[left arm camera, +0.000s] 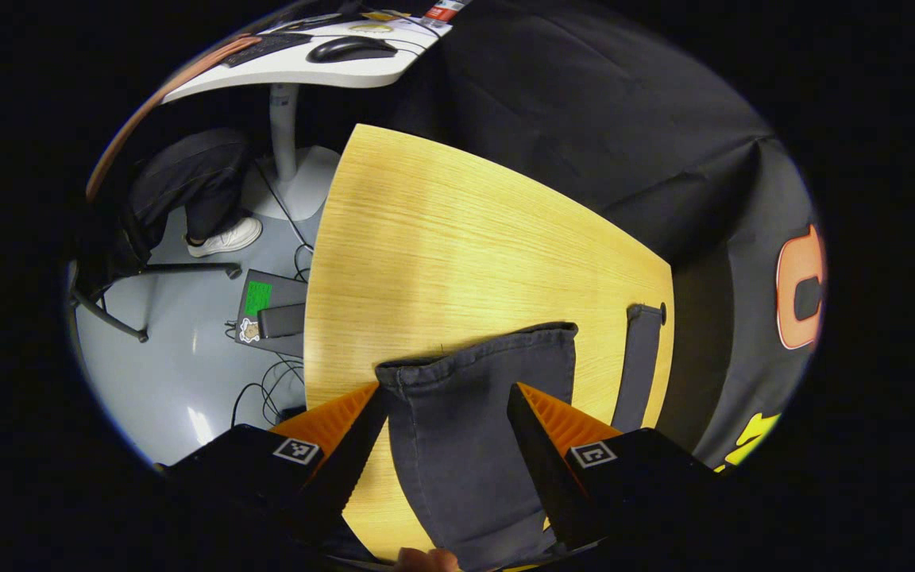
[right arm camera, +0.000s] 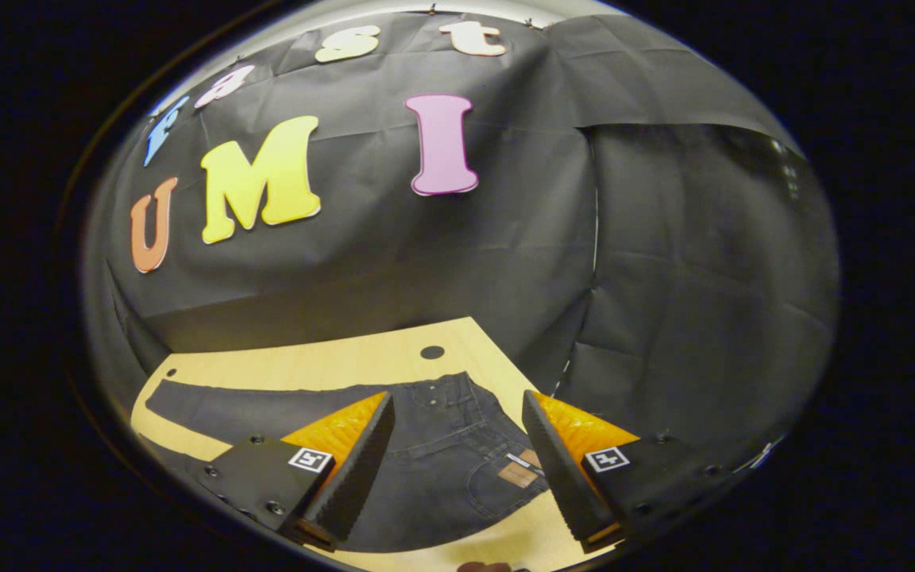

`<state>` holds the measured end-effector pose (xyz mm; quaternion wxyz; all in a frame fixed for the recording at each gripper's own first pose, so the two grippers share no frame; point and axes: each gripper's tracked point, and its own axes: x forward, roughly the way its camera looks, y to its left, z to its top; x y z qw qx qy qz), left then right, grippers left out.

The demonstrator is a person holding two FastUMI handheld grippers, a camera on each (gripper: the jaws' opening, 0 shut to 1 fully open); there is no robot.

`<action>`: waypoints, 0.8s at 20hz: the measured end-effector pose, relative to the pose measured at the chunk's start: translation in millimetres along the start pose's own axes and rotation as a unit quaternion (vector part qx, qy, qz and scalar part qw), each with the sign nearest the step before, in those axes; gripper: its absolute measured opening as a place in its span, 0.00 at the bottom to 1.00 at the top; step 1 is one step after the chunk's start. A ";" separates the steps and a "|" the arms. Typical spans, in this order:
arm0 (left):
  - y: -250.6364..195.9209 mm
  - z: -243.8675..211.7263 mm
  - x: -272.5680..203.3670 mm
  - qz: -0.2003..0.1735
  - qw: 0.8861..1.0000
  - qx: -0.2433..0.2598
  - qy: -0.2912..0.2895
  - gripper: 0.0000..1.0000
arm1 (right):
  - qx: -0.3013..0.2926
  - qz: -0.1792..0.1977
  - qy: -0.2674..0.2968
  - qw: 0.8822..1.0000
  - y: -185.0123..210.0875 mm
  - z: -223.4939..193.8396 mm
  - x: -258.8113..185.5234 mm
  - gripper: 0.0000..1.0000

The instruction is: Grasp the waist and the cuffs of the jeans and fold them to make the two legs overlap; first hold the waist and fold one-third of the jeans toward the cuffs, then hold the cuffs and fold the remaining one-third in the same direction to finish folding.

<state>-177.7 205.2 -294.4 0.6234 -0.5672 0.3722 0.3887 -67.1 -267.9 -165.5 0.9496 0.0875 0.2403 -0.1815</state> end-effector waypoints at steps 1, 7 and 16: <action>-2.2 -0.3 1.3 0.002 1.000 0.007 0.006 1.00 | 0.003 -0.004 0.003 1.000 -3.2 -3.5 1.3 0.99; 1.9 -3.9 9.9 -0.011 1.000 -0.011 0.020 0.43 | 0.047 -0.024 0.029 0.998 -26.9 -21.7 5.9 0.99; 0.4 -1.4 14.4 -0.044 0.997 -0.054 0.033 0.05 | 0.284 -0.104 0.248 0.920 -116.2 -109.7 34.0 0.98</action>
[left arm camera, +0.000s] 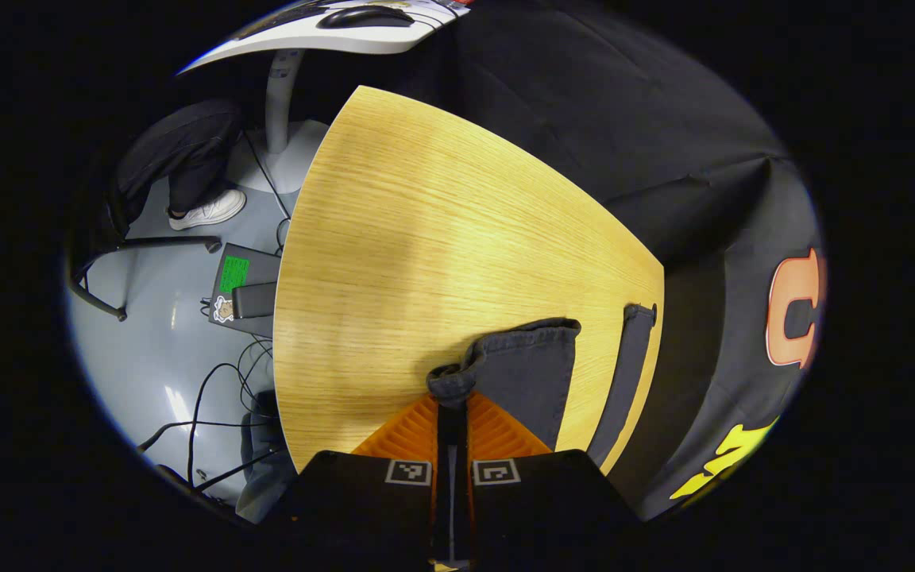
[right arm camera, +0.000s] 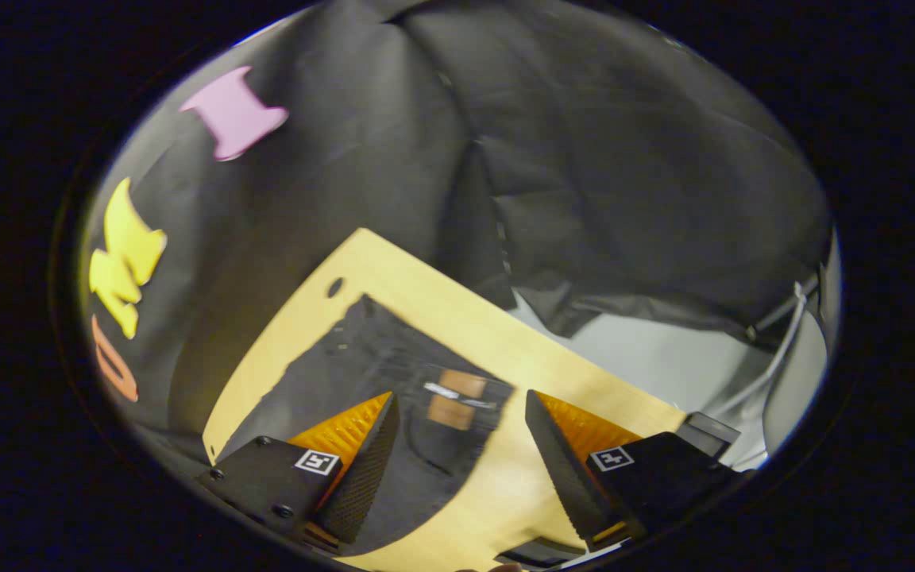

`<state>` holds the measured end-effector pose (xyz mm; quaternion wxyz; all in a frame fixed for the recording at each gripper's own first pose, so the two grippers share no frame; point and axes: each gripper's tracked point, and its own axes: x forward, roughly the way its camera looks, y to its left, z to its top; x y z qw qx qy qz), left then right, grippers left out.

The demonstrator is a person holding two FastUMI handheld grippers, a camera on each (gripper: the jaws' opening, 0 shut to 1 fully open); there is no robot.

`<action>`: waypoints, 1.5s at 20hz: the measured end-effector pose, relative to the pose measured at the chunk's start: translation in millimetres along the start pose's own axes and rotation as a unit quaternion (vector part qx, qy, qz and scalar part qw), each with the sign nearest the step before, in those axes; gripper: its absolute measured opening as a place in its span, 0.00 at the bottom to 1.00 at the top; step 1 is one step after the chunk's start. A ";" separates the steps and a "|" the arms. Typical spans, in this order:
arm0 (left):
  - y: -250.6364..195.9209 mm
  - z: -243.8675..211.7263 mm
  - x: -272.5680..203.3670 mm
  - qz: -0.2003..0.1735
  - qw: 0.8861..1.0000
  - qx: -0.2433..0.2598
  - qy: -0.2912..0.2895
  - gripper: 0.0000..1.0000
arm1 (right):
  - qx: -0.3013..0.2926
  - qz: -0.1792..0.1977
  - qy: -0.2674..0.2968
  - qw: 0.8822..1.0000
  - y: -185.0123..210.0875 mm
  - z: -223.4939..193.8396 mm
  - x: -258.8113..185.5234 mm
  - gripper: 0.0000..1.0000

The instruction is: Grasp the waist and the cuffs of the jeans and fold them to make the two legs overlap; first hold the waist and fold one-third of the jeans toward the cuffs, then hold the cuffs and fold the remaining one-third in the same direction to finish folding.

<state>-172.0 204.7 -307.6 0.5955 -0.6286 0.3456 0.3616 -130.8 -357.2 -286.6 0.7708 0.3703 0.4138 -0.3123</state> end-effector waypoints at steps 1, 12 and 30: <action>-0.8 -0.1 -0.5 -0.004 1.000 -0.006 0.002 0.05 | 0.024 -0.003 0.026 0.999 -6.1 -6.9 6.2 0.98; 0.6 0.7 -0.6 -0.008 1.000 0.000 -0.001 0.05 | 0.003 -0.016 0.141 0.990 30.6 -43.4 49.6 0.96; -101.8 5.9 -42.2 -0.061 0.996 -0.057 0.039 0.03 | 0.135 0.126 0.143 0.972 93.7 1.2 11.9 0.01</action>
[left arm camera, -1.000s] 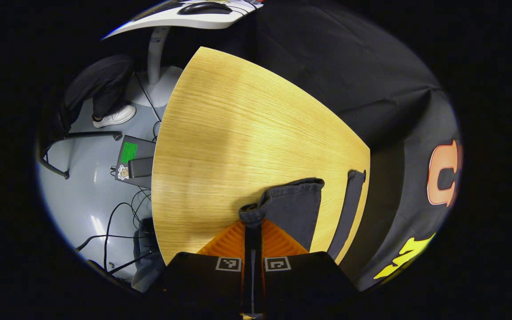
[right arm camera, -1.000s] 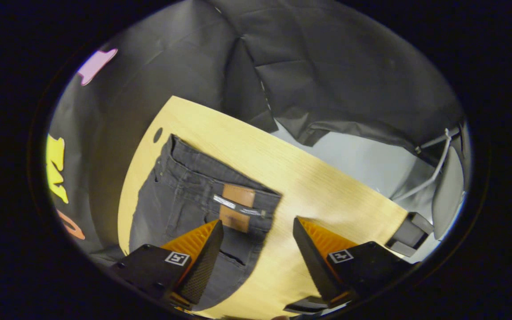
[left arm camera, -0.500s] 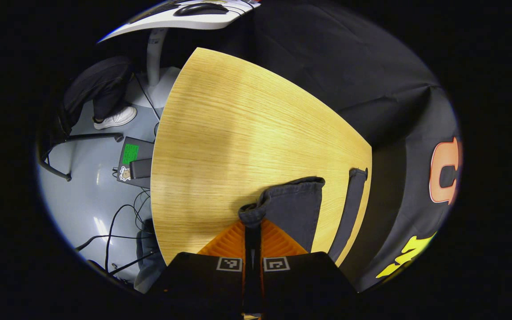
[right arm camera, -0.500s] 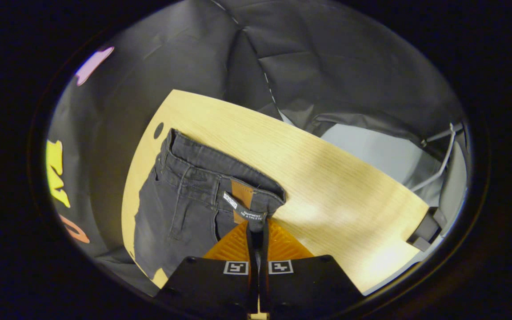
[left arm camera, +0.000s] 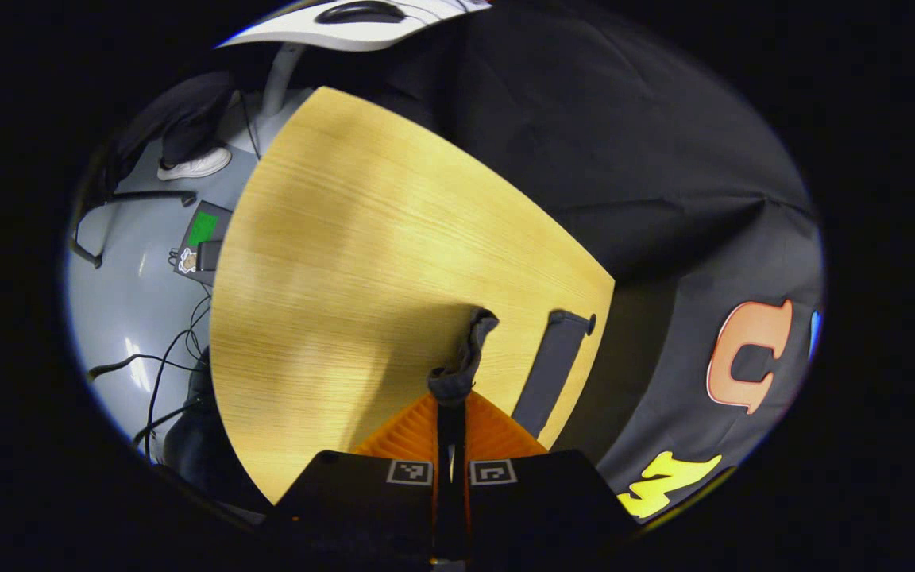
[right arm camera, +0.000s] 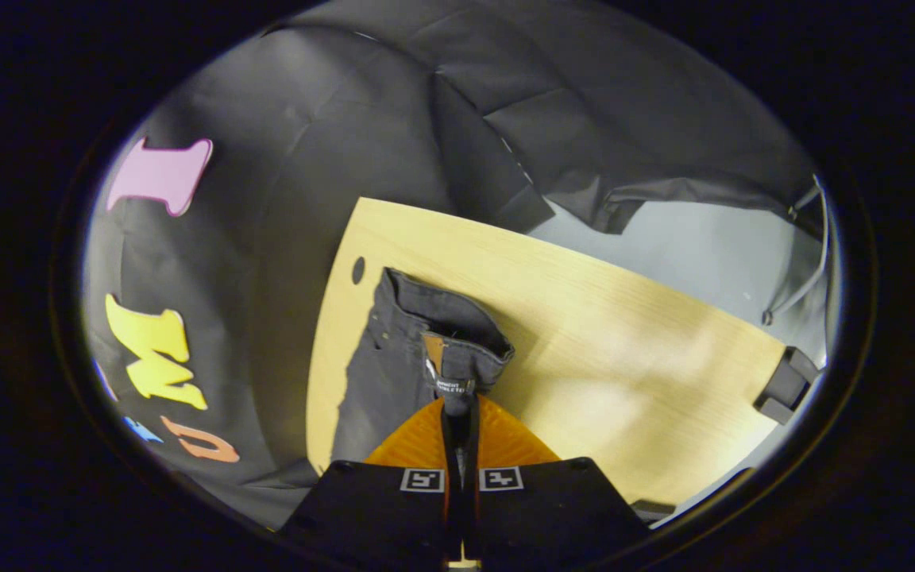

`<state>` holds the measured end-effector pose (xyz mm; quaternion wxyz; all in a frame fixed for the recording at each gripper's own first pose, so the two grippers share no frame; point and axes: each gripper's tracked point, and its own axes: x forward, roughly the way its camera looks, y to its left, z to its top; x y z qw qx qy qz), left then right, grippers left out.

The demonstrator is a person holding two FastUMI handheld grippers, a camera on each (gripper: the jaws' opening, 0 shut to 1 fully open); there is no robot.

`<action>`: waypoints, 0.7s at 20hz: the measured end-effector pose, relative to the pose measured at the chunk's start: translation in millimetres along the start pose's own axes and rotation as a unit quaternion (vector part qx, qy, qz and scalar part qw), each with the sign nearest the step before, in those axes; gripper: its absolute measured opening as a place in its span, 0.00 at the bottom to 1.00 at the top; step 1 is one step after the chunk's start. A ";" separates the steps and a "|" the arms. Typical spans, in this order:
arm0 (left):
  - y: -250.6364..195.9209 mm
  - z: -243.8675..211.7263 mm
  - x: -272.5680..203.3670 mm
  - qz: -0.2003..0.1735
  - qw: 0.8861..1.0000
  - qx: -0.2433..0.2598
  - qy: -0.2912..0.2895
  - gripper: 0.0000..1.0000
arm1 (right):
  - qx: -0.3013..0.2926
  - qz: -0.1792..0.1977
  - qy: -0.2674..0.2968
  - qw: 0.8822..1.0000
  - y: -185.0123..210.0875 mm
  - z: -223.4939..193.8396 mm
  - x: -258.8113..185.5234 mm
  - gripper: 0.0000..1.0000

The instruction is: Grasp the waist and the cuffs of the jeans and fold them to make the two legs overlap; first hold the waist and fold one-third of the jeans toward the cuffs, then hold the cuffs and fold the remaining one-third in the same direction to finish folding.

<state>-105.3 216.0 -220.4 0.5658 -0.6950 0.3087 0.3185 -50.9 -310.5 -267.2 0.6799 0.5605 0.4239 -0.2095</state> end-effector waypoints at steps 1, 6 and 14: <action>-18.9 -4.1 1.8 -0.005 1.000 0.009 0.008 0.03 | 0.008 0.018 0.002 1.000 17.3 2.6 0.9 0.01; -120.1 -14.6 30.9 -0.044 0.998 0.024 0.031 0.03 | 0.021 0.070 0.001 0.997 78.9 12.4 15.6 0.01; -167.3 2.9 88.0 0.028 0.998 -0.051 0.000 0.03 | 0.159 0.117 0.000 0.980 116.3 34.5 56.8 0.01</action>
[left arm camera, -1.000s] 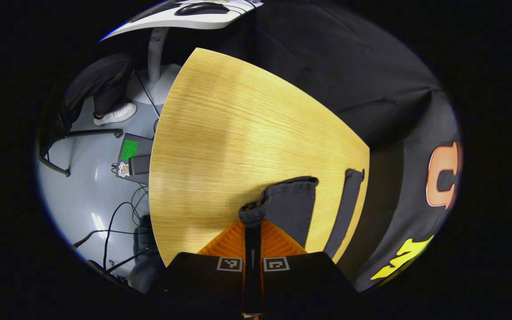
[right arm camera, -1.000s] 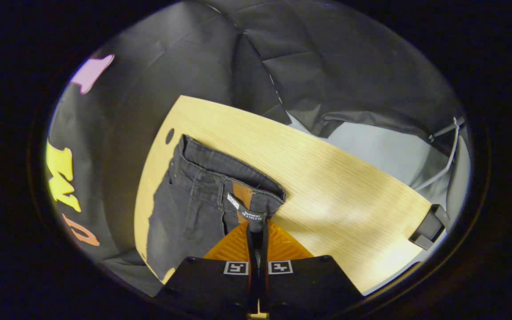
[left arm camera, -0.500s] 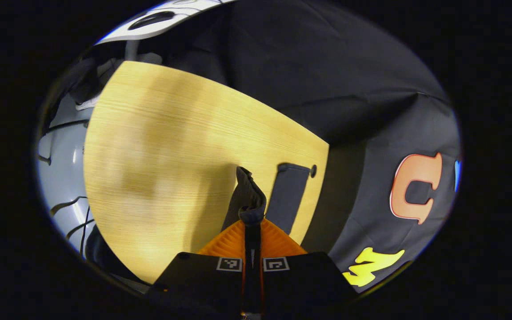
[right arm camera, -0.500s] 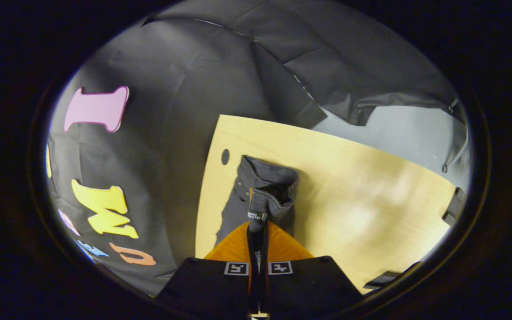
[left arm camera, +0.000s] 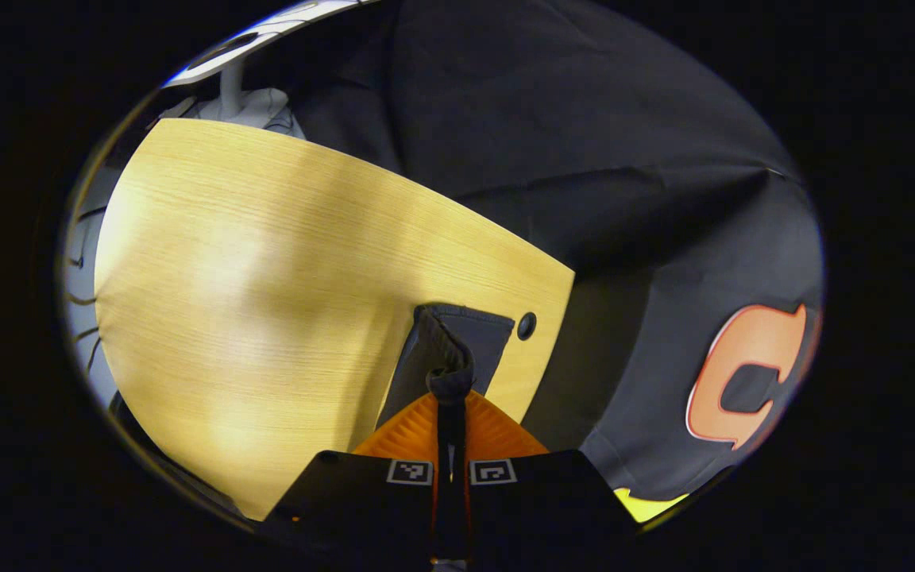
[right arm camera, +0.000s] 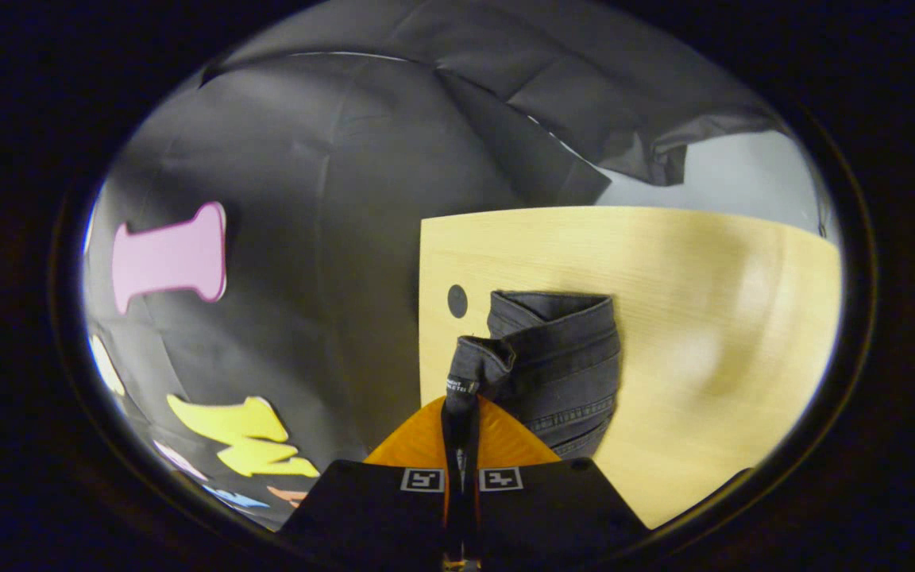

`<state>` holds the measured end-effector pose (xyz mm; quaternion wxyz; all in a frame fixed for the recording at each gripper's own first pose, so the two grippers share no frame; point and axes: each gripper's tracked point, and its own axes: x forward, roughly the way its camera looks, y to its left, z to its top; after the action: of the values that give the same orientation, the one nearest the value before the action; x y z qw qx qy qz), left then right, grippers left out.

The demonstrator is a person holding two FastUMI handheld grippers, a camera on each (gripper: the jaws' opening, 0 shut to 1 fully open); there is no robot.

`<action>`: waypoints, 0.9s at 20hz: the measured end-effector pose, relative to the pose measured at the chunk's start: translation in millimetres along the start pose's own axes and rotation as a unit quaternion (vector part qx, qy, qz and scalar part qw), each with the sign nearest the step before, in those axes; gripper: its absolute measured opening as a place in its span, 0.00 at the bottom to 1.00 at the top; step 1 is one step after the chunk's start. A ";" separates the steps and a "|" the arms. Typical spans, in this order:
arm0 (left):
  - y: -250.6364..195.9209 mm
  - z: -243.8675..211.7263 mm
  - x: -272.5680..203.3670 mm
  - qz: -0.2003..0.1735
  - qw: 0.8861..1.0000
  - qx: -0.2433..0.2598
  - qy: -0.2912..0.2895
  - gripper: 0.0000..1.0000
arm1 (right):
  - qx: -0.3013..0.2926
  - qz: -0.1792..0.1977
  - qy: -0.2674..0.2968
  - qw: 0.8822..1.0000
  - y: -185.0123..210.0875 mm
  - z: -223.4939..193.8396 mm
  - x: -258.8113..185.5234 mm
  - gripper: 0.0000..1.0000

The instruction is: Grasp the waist and the cuffs of the jeans and fold them to make the two legs overlap; first hold the waist and fold one-third of the jeans toward the cuffs, then hold the cuffs and fold the remaining one-third in the same direction to finish folding.

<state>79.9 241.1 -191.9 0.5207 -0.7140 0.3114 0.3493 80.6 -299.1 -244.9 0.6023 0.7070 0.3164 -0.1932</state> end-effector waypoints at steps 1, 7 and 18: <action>-3.8 0.0 5.7 0.008 1.000 -0.010 0.001 0.03 | 0.011 0.000 -0.001 1.000 -0.1 4.6 7.6 0.01; -54.8 -17.4 64.5 0.020 1.000 0.015 0.006 0.03 | -0.004 -0.025 -0.008 1.000 2.0 17.4 61.6 0.01; -59.3 -27.2 167.2 0.056 0.989 0.139 -0.019 0.04 | -0.073 -0.047 -0.022 0.996 -7.6 25.6 136.3 0.01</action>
<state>226.6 217.1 -292.5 0.6004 -0.6096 0.3863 0.3444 177.0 -294.1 -344.7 0.6495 0.6411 0.3490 -0.2128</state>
